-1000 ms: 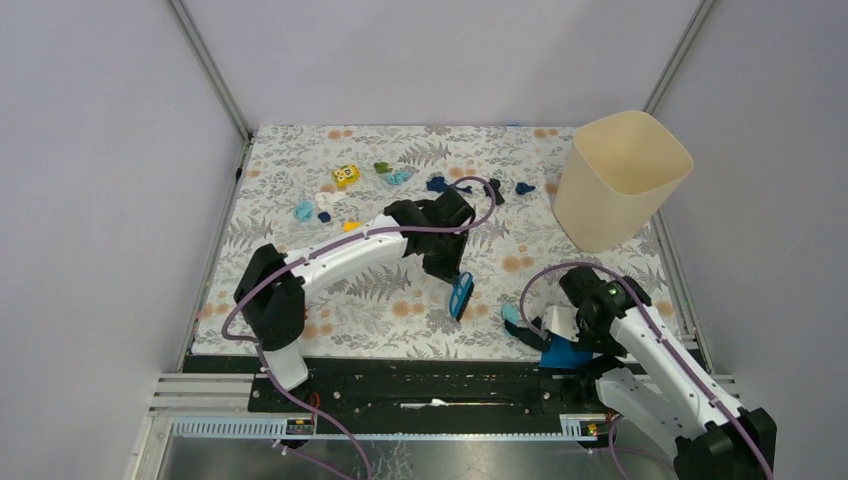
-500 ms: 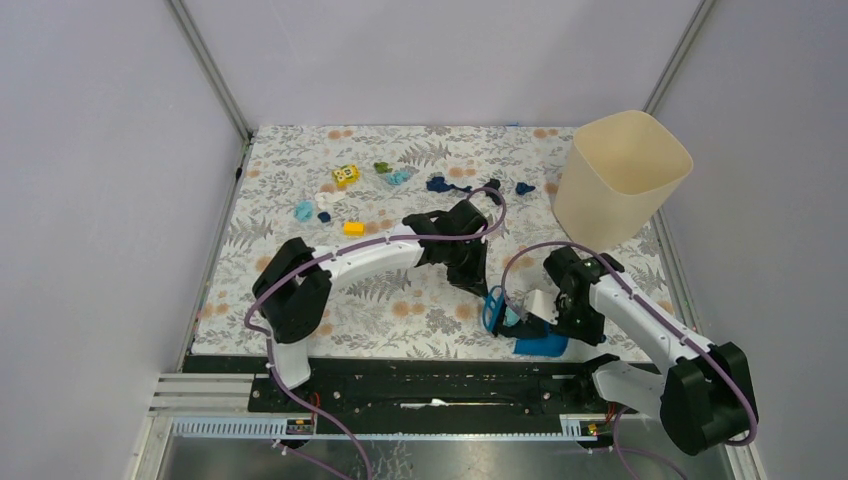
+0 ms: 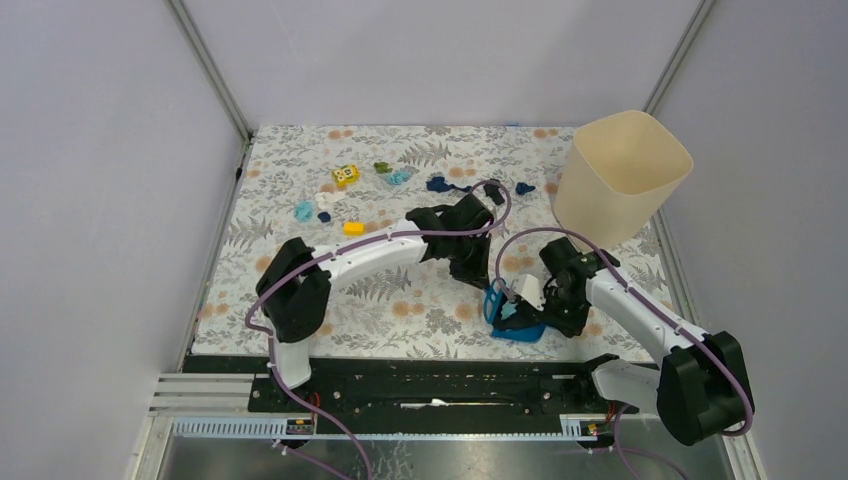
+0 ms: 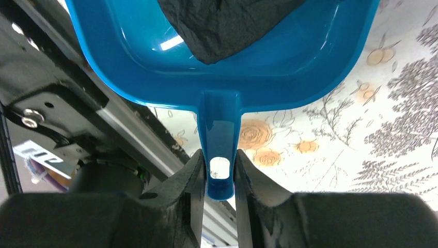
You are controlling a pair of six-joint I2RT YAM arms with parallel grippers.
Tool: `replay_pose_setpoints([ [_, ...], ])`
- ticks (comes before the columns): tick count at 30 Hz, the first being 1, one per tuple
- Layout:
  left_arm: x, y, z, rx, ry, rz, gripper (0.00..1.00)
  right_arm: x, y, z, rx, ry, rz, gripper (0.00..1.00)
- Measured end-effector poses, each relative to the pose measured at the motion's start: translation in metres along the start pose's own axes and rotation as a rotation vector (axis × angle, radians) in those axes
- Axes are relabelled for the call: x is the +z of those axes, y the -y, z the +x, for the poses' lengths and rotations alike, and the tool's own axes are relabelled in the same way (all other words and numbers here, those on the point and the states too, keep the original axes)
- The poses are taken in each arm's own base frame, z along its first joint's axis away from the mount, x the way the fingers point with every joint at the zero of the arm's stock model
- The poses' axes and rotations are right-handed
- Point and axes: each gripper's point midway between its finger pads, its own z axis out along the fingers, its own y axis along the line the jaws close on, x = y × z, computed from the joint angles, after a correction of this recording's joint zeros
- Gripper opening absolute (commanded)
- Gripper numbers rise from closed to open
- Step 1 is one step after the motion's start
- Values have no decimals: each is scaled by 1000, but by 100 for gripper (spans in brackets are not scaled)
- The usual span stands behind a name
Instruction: Sweep away the paper scraps from the table
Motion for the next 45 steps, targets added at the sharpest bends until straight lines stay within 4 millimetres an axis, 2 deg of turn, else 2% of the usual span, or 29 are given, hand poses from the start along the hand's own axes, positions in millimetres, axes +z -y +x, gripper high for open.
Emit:
replay_pose_setpoints([
  [3,-13,-6,-7,21,42,-63,0,3,4,-13,15,57,9,0],
  [7,-42,-8,-17,49,113,-114,0,4,9,-34,29,162,27,0],
  [12,-87,6,-30,68,210,-100,0,5,18,-60,49,299,64,0],
  [17,-133,16,-42,82,326,-80,0,3,28,-77,64,370,93,0],
  [20,-157,11,-47,82,387,-94,0,3,30,-81,71,387,95,0],
  [22,-166,-4,-55,70,428,-132,0,3,30,-81,75,388,94,0],
  [26,-163,-52,-60,34,451,-276,0,-2,28,-80,87,384,87,0],
  [30,-154,-101,-54,28,434,-439,0,-22,27,-81,96,391,91,0],
  [35,-138,-131,-46,61,404,-503,0,-65,37,-93,93,435,137,0],
  [39,-120,-156,-37,88,362,-515,0,-91,42,-96,102,445,165,0],
  [42,-110,-167,-34,134,375,-498,0,-106,47,-99,101,438,174,0],
  [45,-109,-173,-28,176,391,-491,0,-119,57,-100,101,415,201,0],
])
